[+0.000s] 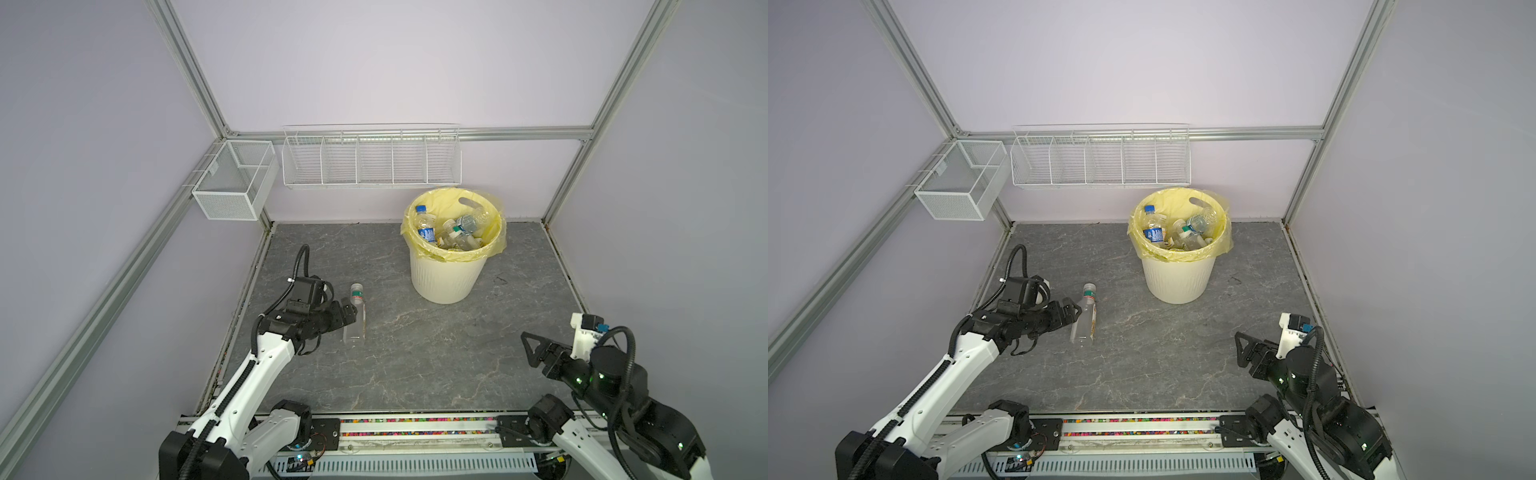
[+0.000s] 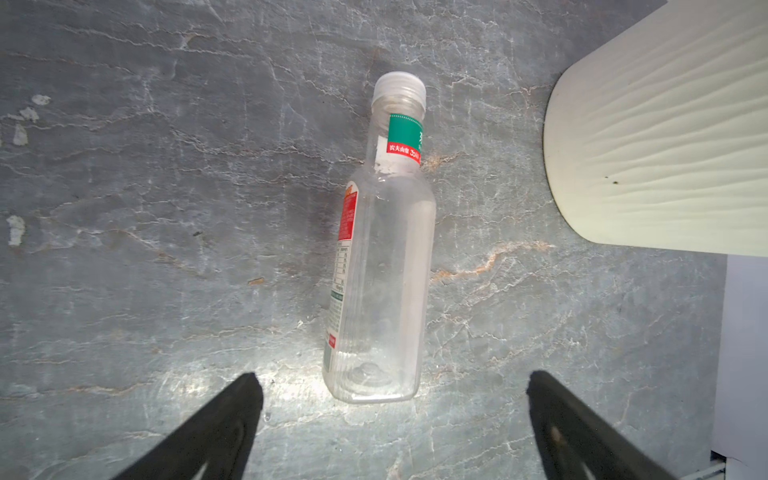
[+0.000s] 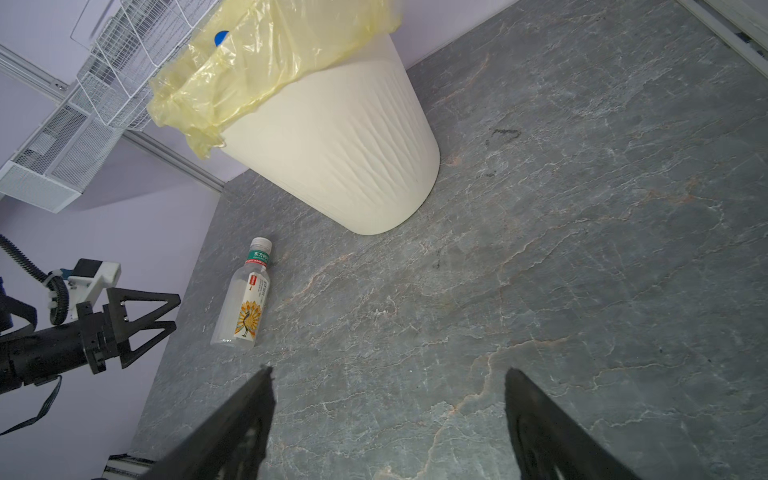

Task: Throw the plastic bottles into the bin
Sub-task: 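Withdraw the right gripper while the left gripper lowers onto the last clear bottle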

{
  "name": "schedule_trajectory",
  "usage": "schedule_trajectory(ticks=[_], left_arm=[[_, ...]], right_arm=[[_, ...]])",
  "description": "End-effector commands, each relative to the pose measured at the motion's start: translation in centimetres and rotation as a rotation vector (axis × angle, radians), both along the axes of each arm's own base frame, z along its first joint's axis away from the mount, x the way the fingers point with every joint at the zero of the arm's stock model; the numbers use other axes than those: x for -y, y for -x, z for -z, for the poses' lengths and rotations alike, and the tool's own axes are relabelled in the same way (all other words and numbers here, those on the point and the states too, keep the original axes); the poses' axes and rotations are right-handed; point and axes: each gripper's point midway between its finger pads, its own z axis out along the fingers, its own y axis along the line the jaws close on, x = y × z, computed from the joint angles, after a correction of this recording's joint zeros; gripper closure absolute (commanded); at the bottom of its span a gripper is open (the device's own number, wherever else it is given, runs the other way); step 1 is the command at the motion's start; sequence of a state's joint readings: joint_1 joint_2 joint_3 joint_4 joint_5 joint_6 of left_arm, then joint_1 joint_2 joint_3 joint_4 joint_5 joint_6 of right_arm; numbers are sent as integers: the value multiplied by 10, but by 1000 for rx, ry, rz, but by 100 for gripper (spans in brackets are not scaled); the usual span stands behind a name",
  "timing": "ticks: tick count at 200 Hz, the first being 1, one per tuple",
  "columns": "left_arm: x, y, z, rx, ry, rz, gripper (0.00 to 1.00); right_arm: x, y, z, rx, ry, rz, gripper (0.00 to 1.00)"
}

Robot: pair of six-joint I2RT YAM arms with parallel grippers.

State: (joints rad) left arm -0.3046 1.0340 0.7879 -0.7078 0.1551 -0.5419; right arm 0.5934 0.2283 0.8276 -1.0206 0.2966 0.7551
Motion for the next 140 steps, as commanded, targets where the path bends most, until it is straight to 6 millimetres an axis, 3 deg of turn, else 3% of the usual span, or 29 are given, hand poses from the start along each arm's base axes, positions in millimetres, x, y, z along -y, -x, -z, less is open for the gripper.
schedule_trajectory(ticks=[1, 57, 96, 140], left_arm=[[-4, -7, 8, 12, -35, -26, 0], [15, -14, 22, 0, -106, 48, 0], [14, -18, 37, -43, -153, 54, 0], [25, -19, 62, -104, -212, 101, 0]], right_arm=[[5, 3, 10, -28, 14, 23, 12], [2, -1, 13, -34, -11, 31, 12], [-7, -5, 18, -69, -12, 6, 12], [-6, -5, 21, -83, -14, 19, 12]])
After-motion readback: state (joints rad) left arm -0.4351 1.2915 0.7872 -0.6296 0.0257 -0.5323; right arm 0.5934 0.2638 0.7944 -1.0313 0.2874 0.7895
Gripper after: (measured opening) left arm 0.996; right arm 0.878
